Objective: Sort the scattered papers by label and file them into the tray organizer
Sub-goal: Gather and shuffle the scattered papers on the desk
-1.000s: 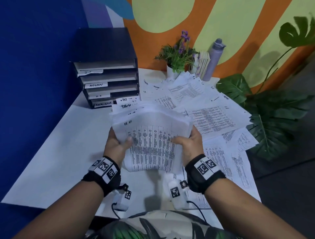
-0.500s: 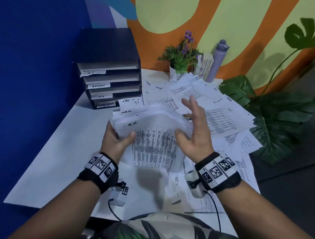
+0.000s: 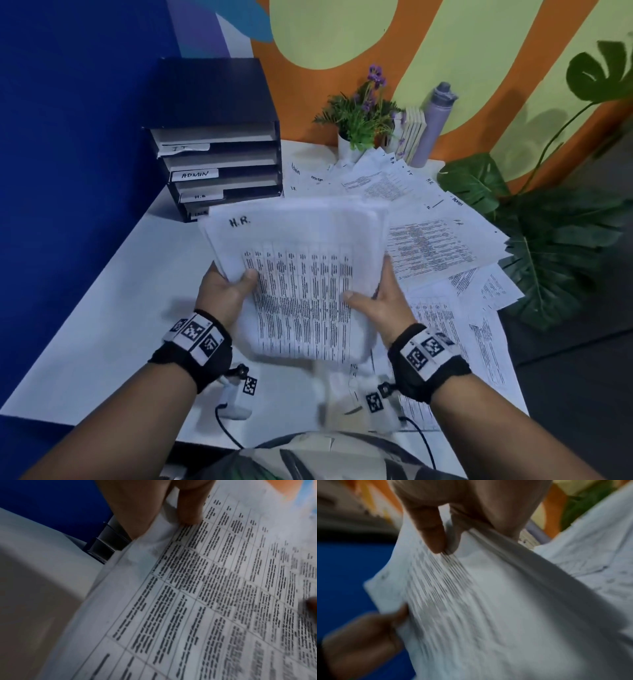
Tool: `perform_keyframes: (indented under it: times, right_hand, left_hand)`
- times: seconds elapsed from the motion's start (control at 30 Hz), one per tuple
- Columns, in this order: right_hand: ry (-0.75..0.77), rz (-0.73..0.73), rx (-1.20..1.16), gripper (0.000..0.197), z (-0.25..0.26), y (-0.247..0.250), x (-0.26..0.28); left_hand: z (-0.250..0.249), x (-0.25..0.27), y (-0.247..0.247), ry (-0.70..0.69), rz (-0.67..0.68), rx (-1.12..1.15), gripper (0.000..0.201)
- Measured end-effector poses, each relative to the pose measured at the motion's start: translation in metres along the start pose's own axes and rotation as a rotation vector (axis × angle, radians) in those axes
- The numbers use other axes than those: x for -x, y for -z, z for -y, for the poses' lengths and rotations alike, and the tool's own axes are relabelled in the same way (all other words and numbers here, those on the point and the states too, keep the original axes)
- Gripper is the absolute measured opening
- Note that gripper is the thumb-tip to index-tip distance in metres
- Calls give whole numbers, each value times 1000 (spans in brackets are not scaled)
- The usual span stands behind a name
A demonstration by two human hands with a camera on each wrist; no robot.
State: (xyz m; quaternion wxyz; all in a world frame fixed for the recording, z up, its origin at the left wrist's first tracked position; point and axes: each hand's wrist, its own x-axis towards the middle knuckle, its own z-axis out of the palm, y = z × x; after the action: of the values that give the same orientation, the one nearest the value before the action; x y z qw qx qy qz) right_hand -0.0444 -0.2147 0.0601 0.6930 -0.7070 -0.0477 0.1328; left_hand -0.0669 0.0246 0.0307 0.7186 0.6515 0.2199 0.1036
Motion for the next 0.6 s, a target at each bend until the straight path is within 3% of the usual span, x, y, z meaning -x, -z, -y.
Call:
perform_keyframes:
  times: [0.1,0.2,0.27,0.43,0.6]
  right_hand:
    - [-46,-87,60,39,-4,-9,-4]
    - [-44,-218,-44,36,-2,-13,-20]
    - [-84,-243,-13,35,-1,-17,-31]
    - [-94,-151,329,41,-13,-35,-45]
    - [-217,-74,374,35,-33,-32,-44]
  left_hand:
    - [7,-9,14,-12,33,-4,33]
    - [23,-7,27,65,161,-176,53]
    - [37,-1,33,99,207,-290,45]
    - [46,-7,69,56,16,-612,33]
    - [48,-26,135,140,-109,-787,34]
